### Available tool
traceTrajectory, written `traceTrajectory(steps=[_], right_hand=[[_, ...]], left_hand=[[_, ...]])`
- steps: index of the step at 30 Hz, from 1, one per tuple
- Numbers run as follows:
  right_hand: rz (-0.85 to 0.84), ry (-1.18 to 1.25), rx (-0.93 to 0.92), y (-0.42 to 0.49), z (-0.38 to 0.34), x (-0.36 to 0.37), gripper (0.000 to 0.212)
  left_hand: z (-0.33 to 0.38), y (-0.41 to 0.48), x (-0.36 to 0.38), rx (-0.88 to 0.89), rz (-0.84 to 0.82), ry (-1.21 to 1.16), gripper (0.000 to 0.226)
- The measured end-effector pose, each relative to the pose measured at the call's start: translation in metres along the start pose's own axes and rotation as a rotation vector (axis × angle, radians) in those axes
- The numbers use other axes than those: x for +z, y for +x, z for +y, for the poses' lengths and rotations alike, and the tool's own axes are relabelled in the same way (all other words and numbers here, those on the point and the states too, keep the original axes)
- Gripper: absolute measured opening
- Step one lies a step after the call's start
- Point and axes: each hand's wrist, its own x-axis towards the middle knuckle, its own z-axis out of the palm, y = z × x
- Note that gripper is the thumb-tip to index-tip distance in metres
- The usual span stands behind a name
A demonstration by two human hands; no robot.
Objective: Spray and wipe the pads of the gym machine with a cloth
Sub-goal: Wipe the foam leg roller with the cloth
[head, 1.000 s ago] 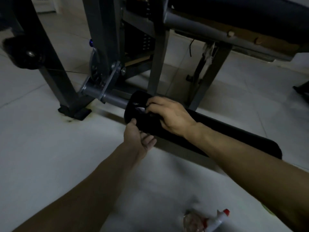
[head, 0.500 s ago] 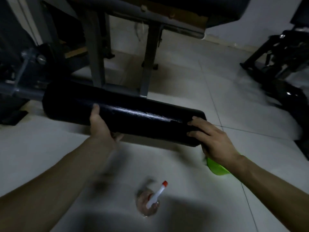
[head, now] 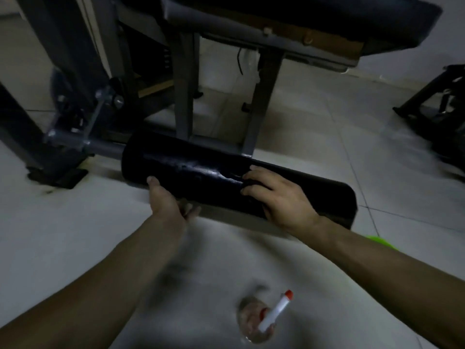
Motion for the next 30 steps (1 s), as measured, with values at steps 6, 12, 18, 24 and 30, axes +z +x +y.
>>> traceTrajectory(steps=[6, 12, 18, 24, 30], right_hand=[[-0.045, 0.076, -0.059, 0.114, -0.056, 0.063, 0.018], [-0.155, 0.131, -0.076, 0.205, -0.098, 0.087, 0.024], [-0.271, 0.094, -0.113, 0.194, -0.084, 0.066, 0.027], [-0.210, 0.069, -0.043, 0.074, -0.022, 0.002, 0.041], [-0.144, -0.012, 0.064, -0.053, 0.027, -0.057, 0.044]], left_hand=[[0.020, 0.009, -0.023, -0.094, -0.194, -0.222, 0.059], [0.027, 0.006, -0.034, -0.110, -0.232, -0.216, 0.047], [0.030, -0.004, -0.026, -0.120, -0.168, -0.185, 0.048], [0.024, -0.017, -0.012, -0.058, -0.083, -0.035, 0.052], [-0.009, -0.023, 0.019, 0.048, 0.044, 0.131, 0.049]])
